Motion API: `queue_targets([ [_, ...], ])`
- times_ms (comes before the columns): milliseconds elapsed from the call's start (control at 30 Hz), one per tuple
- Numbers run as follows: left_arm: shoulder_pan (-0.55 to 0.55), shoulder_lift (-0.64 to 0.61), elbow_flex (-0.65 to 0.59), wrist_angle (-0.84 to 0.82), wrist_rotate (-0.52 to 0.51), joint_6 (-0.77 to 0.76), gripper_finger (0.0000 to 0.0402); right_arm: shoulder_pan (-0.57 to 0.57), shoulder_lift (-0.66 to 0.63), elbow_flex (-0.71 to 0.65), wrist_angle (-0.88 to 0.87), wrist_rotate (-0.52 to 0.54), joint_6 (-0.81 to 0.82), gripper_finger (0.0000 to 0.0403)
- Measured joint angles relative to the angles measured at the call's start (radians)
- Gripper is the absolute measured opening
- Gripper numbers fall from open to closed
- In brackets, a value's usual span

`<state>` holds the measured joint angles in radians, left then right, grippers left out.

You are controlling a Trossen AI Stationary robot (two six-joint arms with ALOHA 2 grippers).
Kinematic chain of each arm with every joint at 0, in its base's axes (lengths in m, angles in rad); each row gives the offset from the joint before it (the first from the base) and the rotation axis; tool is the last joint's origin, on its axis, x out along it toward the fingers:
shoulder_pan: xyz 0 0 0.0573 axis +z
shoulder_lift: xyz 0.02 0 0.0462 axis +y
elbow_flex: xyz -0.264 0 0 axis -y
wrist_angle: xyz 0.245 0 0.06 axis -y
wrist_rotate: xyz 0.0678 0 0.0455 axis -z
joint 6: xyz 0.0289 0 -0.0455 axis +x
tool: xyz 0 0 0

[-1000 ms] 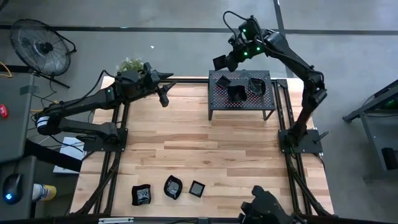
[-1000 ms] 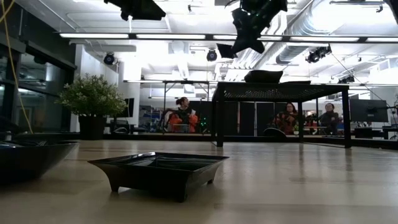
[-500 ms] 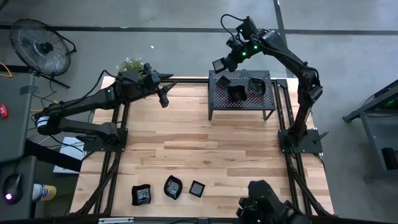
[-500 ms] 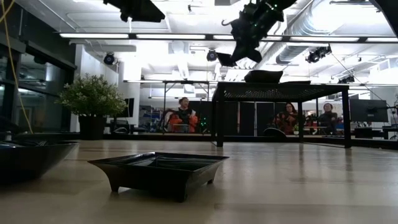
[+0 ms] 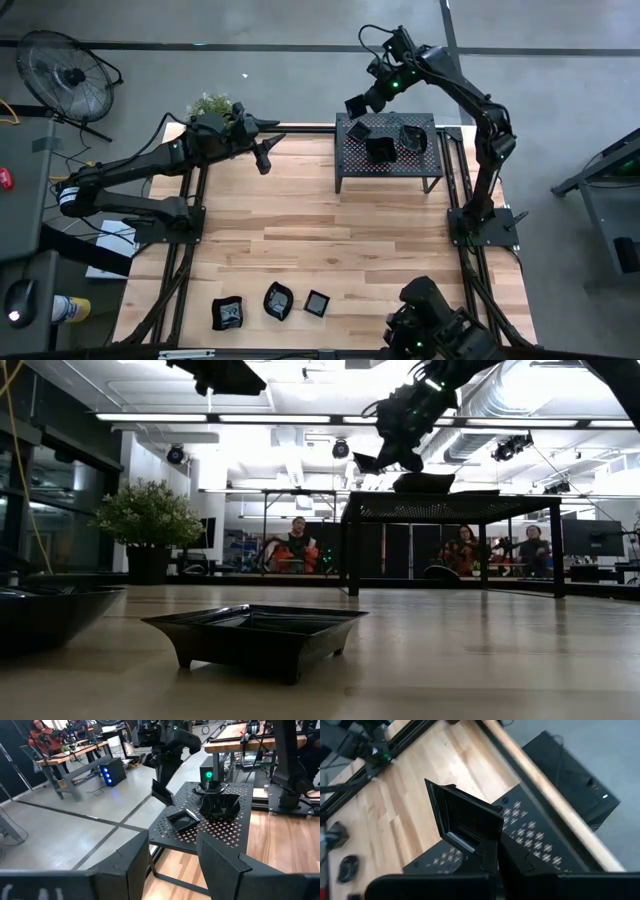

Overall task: Pick & Place Mini shaped plates
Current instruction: Stack the black square plate on top of the black square plates on the shelf

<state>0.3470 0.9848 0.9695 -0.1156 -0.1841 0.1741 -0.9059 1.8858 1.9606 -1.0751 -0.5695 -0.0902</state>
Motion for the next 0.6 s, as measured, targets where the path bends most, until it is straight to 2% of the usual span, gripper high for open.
queue_targets([
  [167, 0.0, 0.0, 0.0, 0.0, 0.0, 0.0, 0.0162, -0.004, 0.0, 0.0, -0.035, 0.008, 0.03, 0.0],
  [467, 0.0, 0.0, 0.0, -0.001, 0.001, -0.026, 0.0162, 0.041, 0.0, 0.0, -0.071, 0.18, 0.361, 0.0],
  [600, 0.0, 0.0, 0.0, -0.018, 0.003, -0.03, 0.0162, 0.062, 0.0, 0.0, -0.141, 0.193, 0.358, 0.0],
])
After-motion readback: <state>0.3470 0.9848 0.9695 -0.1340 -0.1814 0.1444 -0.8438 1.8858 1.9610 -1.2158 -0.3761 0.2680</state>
